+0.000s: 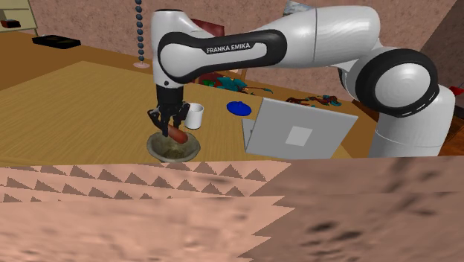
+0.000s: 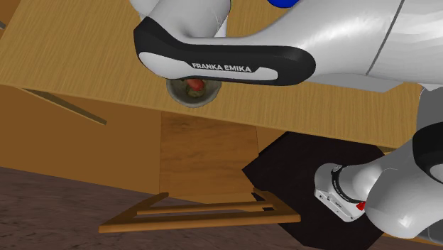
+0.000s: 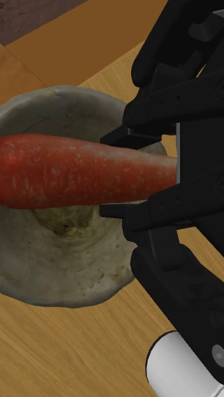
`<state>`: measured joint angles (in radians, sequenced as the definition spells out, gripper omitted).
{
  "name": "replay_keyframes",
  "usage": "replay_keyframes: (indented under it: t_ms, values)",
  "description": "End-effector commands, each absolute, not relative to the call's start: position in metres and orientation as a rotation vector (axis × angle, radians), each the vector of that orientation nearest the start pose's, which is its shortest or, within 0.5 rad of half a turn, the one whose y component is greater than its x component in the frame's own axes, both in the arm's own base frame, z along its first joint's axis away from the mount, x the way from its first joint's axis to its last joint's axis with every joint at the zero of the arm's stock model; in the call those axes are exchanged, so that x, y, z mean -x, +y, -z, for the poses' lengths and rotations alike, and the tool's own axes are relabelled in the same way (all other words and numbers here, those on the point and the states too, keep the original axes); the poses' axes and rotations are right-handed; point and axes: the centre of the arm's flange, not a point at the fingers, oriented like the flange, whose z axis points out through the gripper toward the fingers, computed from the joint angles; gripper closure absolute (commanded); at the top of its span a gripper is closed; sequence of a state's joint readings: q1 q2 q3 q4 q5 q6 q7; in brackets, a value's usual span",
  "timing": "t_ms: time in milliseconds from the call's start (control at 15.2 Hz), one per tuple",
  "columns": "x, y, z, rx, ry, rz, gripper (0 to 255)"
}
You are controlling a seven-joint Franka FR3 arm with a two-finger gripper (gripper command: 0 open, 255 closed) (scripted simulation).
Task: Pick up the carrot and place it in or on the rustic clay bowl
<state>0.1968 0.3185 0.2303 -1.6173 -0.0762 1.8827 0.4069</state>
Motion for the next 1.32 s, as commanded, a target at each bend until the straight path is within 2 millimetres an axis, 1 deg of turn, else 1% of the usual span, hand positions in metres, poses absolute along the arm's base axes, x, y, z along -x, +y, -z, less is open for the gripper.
replay_keyframes:
  t_ms: [0, 132, 660, 726, 1056, 1254]
  values:
    - [-0.597, 0.248, -0.429, 3.158, -0.056, -0.063, 255]
    - [-0.597, 0.248, -0.417, 3.158, -0.056, -0.063, 255]
    - [-0.597, 0.248, -0.417, 3.158, -0.056, -0.063, 255]
    - [-0.597, 0.248, -0.417, 3.158, -0.056, -0.063, 0]
    - [-0.597, 0.248, -0.417, 3.158, -0.056, -0.063, 0]
    - [-0.599, 0.249, -0.456, 3.158, -0.056, -0.063, 0]
